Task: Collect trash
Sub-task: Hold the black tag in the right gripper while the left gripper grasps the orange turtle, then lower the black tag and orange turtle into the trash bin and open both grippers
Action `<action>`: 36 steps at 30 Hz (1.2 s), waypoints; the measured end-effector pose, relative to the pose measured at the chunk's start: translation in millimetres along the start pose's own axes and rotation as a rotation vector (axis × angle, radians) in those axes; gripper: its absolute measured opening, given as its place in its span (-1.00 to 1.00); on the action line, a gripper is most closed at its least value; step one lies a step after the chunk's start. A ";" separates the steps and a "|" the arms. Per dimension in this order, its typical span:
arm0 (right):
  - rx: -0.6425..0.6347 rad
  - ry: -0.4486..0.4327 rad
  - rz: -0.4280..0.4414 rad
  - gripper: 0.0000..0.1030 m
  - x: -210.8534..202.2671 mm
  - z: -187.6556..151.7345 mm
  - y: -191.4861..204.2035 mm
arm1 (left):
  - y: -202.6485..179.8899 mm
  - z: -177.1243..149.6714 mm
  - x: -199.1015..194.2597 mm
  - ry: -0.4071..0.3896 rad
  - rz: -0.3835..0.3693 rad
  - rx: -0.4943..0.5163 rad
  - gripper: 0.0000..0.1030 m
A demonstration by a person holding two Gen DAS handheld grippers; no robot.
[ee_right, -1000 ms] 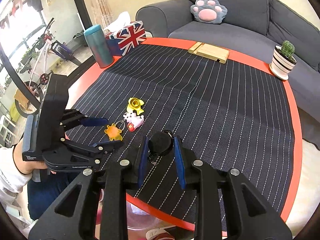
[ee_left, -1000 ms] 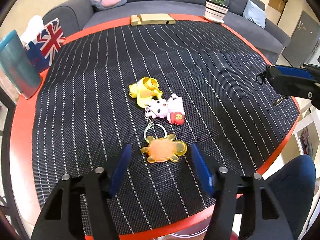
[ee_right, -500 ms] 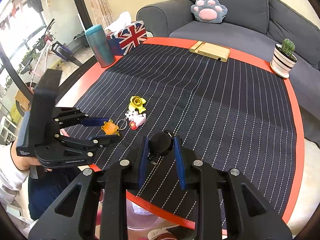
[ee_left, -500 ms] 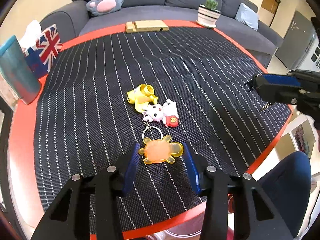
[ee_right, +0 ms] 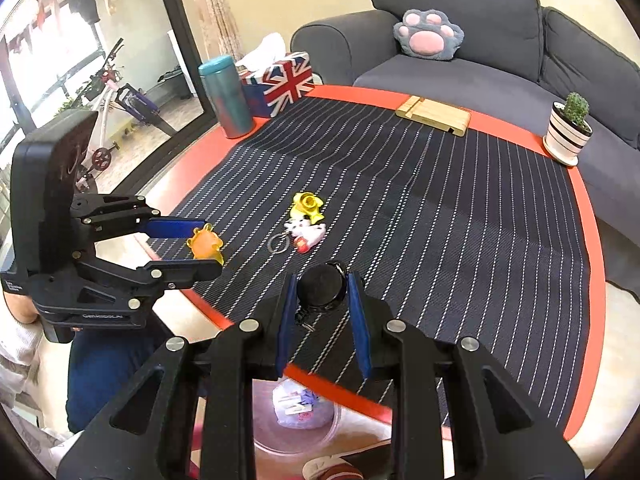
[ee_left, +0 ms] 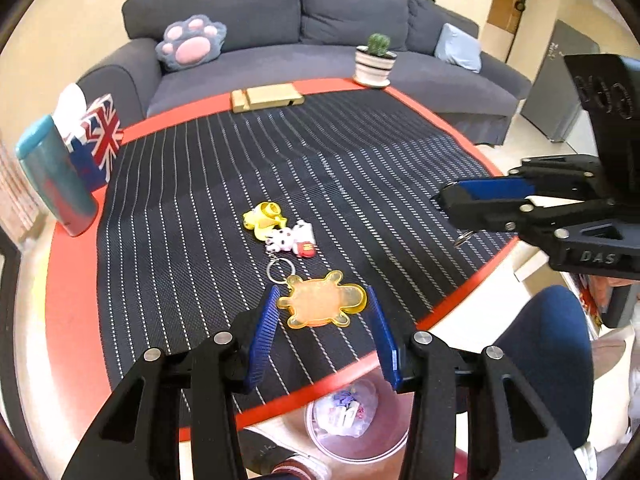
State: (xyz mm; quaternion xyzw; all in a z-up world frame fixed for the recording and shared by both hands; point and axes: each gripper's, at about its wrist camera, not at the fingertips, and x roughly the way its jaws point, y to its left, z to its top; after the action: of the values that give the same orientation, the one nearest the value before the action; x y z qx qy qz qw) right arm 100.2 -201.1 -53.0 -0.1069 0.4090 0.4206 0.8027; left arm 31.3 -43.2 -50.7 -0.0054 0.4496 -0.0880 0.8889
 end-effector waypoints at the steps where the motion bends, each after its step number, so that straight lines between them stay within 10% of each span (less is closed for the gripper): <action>1: -0.002 -0.003 0.002 -0.51 -3.0 -1.6 2.9 | -2.4 -1.6 -4.9 -0.005 -0.007 0.006 -0.15; 34: -0.074 0.040 0.130 -0.48 -39.6 -100.2 90.9 | -40.0 -82.8 -64.4 -0.040 -0.068 0.026 -0.15; 36: -0.075 0.041 0.121 -0.15 -38.9 -101.0 91.2 | -39.1 -84.1 -66.1 -0.042 -0.066 0.023 -0.15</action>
State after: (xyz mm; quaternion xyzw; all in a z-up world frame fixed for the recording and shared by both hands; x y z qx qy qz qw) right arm -38.7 -219.2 -73.2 -0.1203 0.4149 0.4812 0.7627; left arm -80.3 -65.2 -44.6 -0.0118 0.4295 -0.1223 0.8947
